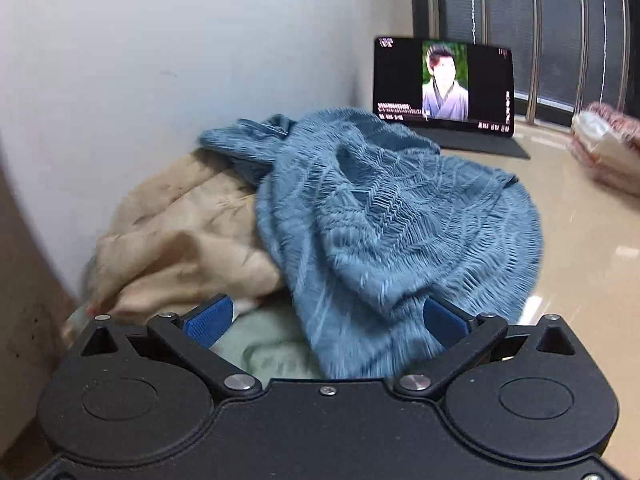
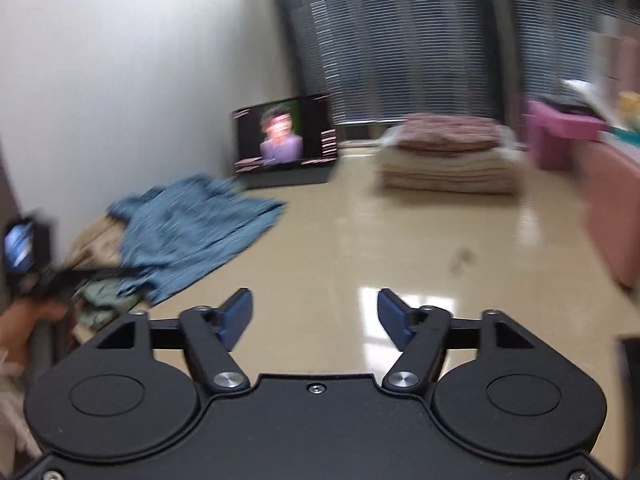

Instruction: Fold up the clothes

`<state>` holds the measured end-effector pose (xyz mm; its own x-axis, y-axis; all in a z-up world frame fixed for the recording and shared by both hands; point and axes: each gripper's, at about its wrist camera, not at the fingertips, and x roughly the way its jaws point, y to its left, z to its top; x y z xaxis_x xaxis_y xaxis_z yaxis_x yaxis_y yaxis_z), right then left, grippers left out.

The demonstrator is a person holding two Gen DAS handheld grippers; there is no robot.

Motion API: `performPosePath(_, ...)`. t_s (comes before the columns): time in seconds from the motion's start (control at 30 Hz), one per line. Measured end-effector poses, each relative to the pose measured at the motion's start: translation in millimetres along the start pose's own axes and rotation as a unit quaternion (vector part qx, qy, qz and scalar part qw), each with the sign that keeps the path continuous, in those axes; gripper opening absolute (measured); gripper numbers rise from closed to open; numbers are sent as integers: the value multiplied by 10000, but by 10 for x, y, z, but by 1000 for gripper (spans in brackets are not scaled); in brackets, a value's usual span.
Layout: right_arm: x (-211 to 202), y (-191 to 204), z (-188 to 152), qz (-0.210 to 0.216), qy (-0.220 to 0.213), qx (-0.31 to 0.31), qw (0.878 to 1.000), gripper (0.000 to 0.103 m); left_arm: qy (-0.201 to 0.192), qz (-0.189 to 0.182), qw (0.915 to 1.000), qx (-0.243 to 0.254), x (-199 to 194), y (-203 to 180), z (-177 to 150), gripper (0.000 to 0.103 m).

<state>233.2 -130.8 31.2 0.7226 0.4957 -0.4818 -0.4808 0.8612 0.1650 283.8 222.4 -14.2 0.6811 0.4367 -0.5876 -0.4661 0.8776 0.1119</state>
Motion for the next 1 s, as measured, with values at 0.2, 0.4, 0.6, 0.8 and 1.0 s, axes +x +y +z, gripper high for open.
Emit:
performPosePath(0.2, 586, 858, 110, 264, 87, -1308, 9910, 82, -91, 33, 9984, 551, 293, -85, 67, 34)
performPosePath(0.4, 1308, 1337, 238, 162, 34, -2395, 9707, 82, -1019, -213, 9945, 131, -45, 390, 95, 10)
performPosePath(0.6, 2148, 2013, 239, -295, -437, -3825, 9224, 83, -1789, -587, 9821, 42, -610, 733, 86, 5)
performPosePath(0.8, 2832, 2357, 392, -385, -255, -4551, 8893, 35, -2272, -833, 9703, 29, -1093, 894, 48, 5)
performPosePath(1.0, 2421, 1911, 1055, -164, -937, -2720, 9576, 1, -1969, -1076, 9745, -80, -1125, 867, 21, 5)
